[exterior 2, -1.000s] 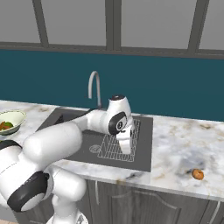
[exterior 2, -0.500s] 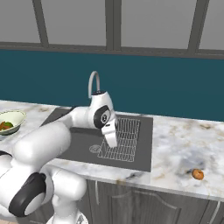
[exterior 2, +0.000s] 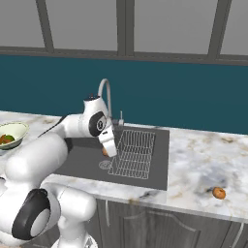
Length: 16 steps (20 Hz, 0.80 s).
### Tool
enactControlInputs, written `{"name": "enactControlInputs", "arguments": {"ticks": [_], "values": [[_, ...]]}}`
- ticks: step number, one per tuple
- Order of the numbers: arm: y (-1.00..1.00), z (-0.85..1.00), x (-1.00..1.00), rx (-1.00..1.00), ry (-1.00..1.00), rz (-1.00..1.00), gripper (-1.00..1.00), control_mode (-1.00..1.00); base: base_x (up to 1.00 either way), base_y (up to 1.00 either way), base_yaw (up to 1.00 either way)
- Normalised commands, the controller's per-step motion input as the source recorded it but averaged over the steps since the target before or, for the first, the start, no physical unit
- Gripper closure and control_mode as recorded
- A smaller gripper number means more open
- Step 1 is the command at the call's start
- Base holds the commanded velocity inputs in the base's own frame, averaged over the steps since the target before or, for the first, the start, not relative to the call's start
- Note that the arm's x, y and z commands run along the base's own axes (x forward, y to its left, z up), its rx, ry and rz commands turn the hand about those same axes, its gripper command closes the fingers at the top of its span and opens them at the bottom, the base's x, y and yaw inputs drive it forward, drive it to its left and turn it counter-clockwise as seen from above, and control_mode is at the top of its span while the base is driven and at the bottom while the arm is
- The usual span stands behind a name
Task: There is a mixed pile of frozen fruits and vegetables on the counter. Locate all the frozen vegetables and place the items in a bowl on the counter. Take all the frozen fruits and defrost them in a running sink.
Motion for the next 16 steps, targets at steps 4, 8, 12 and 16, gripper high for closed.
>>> {"name": "enactControlInputs", "arguments": {"ticks": [4, 8, 12, 16], "values": [[0.54, 0.05, 0.14, 0.0, 0.0, 0.16, 1.0, -1.0, 0.0, 0.0, 0.0], [0.51, 0.0, 0.33, 0.0, 0.0, 0.15, 1.0, -1.0, 0.0, 0.0, 0.0], [0.57, 0.0, 0.34, 0.0, 0.0, 0.14, 1.0, -1.0, 0.0, 0.0, 0.0], [0.52, 0.0, 0.33, 0.0, 0.01, 0.12, 1.0, -1.0, 0.0, 0.0, 0.0]]}}
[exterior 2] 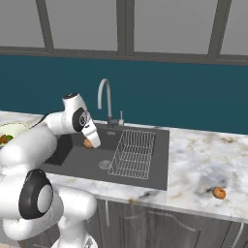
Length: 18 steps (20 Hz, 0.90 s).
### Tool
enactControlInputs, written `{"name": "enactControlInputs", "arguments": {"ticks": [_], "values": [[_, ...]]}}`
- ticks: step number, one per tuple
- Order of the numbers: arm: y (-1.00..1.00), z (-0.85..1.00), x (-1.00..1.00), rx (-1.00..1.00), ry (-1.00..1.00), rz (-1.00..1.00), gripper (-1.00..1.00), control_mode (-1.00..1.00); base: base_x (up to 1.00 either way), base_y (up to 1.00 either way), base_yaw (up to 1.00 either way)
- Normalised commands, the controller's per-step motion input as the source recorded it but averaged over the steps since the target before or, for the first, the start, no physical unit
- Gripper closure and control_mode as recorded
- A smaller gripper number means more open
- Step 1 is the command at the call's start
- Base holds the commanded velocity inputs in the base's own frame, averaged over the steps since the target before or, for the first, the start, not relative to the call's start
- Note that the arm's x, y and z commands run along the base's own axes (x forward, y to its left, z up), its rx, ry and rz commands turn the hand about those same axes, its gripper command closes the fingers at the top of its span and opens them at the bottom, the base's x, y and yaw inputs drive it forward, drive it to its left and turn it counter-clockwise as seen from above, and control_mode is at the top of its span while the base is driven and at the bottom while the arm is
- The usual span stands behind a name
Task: There is a mixed pile of frozen fruits and vegetables on the counter. Locate all the frozen vegetables and place the items in a bowl on the counter. Take all the frozen fruits and defrost them in a running sink.
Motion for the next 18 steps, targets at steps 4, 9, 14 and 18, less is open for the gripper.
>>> {"name": "enactControlInputs", "arguments": {"ticks": [4, 9, 14, 18], "values": [[0.38, -0.02, 0.29, 0.0, 0.04, 0.09, 1.0, -1.0, 0.0, 0.0, 0.0], [0.24, -0.12, 0.37, 0.0, 0.08, 0.05, 1.0, -1.0, 0.0, 0.0, 0.0], [0.2, -0.2, 0.37, 0.0, 0.05, 0.04, 1.0, -1.0, 0.0, 0.0, 0.0], [0.13, -0.24, 0.28, 0.0, 0.0, 0.03, 1.0, -1.0, 0.0, 0.0, 0.0]]}}
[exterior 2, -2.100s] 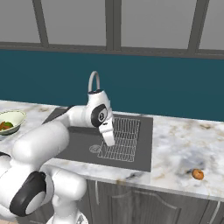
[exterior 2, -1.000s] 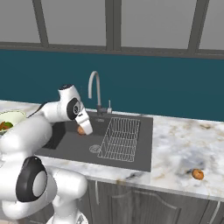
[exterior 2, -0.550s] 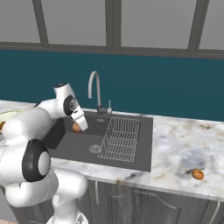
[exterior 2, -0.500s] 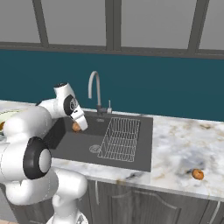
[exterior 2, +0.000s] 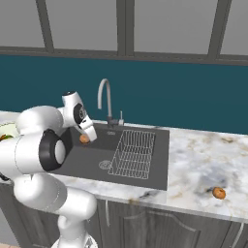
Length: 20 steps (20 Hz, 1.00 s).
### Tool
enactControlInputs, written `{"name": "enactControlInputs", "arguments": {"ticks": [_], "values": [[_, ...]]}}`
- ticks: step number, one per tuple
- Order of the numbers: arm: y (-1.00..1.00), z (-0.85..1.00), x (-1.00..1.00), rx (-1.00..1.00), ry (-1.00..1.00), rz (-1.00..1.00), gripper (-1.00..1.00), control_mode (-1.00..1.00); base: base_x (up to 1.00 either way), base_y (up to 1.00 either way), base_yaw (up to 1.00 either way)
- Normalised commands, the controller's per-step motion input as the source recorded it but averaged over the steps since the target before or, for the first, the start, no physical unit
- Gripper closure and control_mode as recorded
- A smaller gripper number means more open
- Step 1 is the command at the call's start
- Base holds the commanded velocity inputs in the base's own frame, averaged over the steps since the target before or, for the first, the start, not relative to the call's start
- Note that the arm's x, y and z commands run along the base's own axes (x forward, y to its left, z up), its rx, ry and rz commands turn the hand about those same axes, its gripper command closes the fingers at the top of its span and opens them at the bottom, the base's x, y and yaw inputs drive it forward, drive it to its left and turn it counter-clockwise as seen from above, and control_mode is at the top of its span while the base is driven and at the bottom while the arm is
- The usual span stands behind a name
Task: There is a mixed pile of frozen fruits and vegetables on the counter. Locate all the frozen vegetables and place the items in a bowl on the counter. Take all the frozen fruits and defrost them in a running sink.
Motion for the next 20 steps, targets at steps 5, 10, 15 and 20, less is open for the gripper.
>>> {"name": "enactControlInputs", "arguments": {"ticks": [5, 10, 15, 20], "values": [[0.11, -0.29, 0.18, 0.0, 0.0, 0.01, 1.0, -1.0, 0.0, 0.0, 0.0], [0.04, -0.31, 0.17, 0.0, 0.0, 0.0, 1.0, -1.0, 0.0, 0.0, 0.0], [0.07, -0.3, 0.19, 0.0, 0.0, 0.0, 1.0, -1.0, 0.0, 0.0, 0.0], [0.14, -0.3, 0.2, 0.0, 0.0, 0.0, 1.0, -1.0, 0.0, 0.0, 0.0]]}}
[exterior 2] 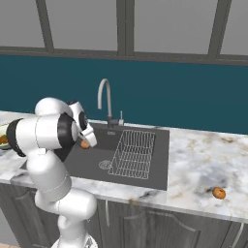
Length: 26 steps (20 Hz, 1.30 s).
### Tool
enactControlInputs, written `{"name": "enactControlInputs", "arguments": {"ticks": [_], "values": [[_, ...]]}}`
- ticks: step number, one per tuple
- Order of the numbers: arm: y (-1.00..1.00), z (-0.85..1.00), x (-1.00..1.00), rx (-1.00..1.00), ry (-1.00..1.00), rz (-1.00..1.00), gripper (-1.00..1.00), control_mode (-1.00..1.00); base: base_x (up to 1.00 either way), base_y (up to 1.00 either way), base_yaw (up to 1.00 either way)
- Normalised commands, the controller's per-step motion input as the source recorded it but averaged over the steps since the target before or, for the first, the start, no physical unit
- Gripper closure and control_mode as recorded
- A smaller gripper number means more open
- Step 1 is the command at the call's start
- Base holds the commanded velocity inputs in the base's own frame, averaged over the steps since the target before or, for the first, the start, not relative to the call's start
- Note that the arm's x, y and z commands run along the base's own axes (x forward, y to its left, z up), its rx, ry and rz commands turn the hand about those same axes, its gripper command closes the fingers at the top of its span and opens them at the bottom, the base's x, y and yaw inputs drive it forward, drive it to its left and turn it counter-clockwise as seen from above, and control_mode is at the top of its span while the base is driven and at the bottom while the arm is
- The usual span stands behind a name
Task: There is a mixed pile of frozen fruits and vegetables on the counter. Locate all the frozen vegetables and place the items in a bowl on the counter. Take all the frozen fruits and defrost them in a running sink.
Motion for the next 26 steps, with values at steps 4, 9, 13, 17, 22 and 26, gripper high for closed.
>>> {"name": "enactControlInputs", "arguments": {"ticks": [4, 9, 13, 17, 22, 26], "values": [[0.14, -0.26, 0.18, 0.0, 0.0, 0.0, 1.0, -1.0, 0.0, 0.0, 0.0], [0.08, -0.19, 0.2, 0.0, 0.0, 0.0, 1.0, -1.0, 0.0, 0.0, 0.0], [0.06, -0.19, 0.2, 0.0, 0.0, 0.0, 1.0, -1.0, 0.0, 0.0, 0.0], [0.06, -0.19, 0.18, 0.0, 0.0, 0.0, 1.0, -1.0, 0.0, 0.0, 0.0], [0.08, -0.2, 0.17, 0.0, 0.0, 0.0, 1.0, -1.0, 0.0, 0.0, 0.0], [0.08, -0.24, 0.17, 0.0, 0.0, 0.0, 1.0, -1.0, 0.0, 0.0, 0.0]]}}
